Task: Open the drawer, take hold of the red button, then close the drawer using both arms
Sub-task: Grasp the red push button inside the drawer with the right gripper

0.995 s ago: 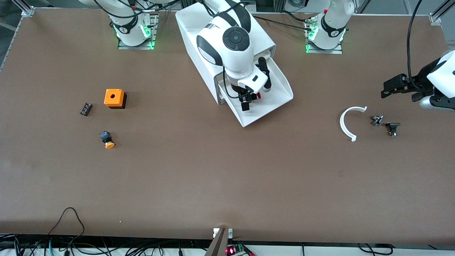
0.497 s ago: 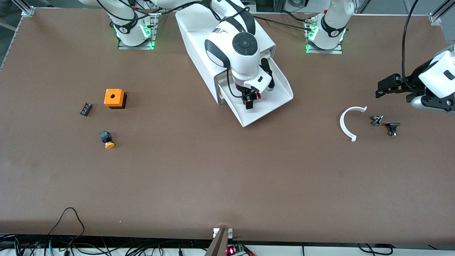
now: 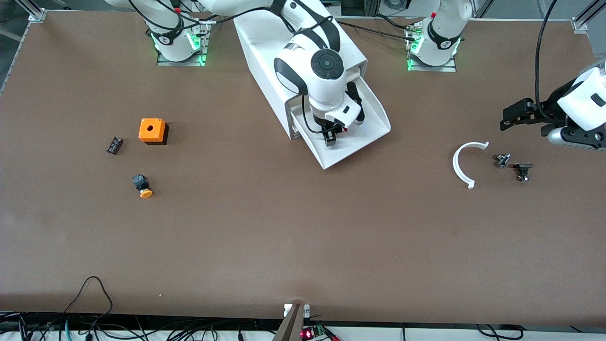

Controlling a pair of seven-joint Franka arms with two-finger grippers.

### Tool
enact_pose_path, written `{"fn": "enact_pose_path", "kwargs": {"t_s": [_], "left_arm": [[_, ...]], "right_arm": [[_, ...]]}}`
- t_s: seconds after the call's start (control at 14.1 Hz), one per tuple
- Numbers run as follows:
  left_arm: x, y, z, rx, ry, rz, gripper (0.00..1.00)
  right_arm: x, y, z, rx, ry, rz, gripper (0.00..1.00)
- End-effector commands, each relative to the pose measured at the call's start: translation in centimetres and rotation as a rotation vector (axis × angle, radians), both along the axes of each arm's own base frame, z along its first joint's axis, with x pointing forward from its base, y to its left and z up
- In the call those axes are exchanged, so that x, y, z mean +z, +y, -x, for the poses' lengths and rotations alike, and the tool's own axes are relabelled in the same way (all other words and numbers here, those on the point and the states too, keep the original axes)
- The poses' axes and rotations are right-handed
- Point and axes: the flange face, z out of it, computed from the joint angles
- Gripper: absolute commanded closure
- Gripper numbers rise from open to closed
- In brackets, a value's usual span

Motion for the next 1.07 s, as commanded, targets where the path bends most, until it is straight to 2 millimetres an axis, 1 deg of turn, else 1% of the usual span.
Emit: {"fn": "enact_pose_path", "kwargs": {"t_s": [0.0,0.14,0.28,0.43,0.5,0.57,0.64,0.71,0.78,0.85,0.99], "left_arm": [[0.5,-0.2,0.0,-0.001,-0.009,-0.023,0.0],[0.6,-0.2,0.0,-0.003,-0.011,-0.022,0.0],[0.6,-0.2,0.0,-0.007,-0.011,-0.022,0.0],[0.6,-0.2,0.0,0.0,-0.01,-0.017,0.0],[0.6,-0.2,0.0,0.0,-0.01,-0.017,0.0],[0.6,-0.2,0.0,0.0,-0.01,-0.017,0.0],[0.6,-0.2,0.0,0.0,-0.01,-0.015,0.0],[0.6,-0.3,0.0,-0.001,-0.01,-0.013,0.0],[0.4,-0.3,0.0,-0.001,-0.007,-0.013,0.0],[0.2,-0.1,0.0,0.0,0.005,-0.012,0.0],[0.0,0.3,0.1,0.001,0.017,-0.011,0.0]], "right_arm": [[0.2,0.7,-0.2,0.018,-0.024,-0.006,0.4],[0.5,0.8,-0.1,0.02,-0.026,-0.008,0.5],[0.8,0.9,0.0,0.023,-0.026,-0.01,0.64],[1.6,1.0,-0.1,0.021,-0.034,-0.017,0.72],[1.8,1.1,0.0,0.022,-0.036,-0.022,0.79],[1.9,1.2,-0.1,0.022,-0.039,-0.027,0.84],[2.1,1.2,-0.1,0.019,-0.042,-0.032,0.86],[2.8,1.3,-0.1,0.015,-0.045,-0.041,0.87],[3.8,1.2,-0.1,-0.018,-0.051,-0.051,0.88],[5.3,1.0,-0.2,-0.083,-0.057,-0.062,0.88],[7.9,-0.1,-1.2,-0.227,-0.067,-0.088,0.87]]}}
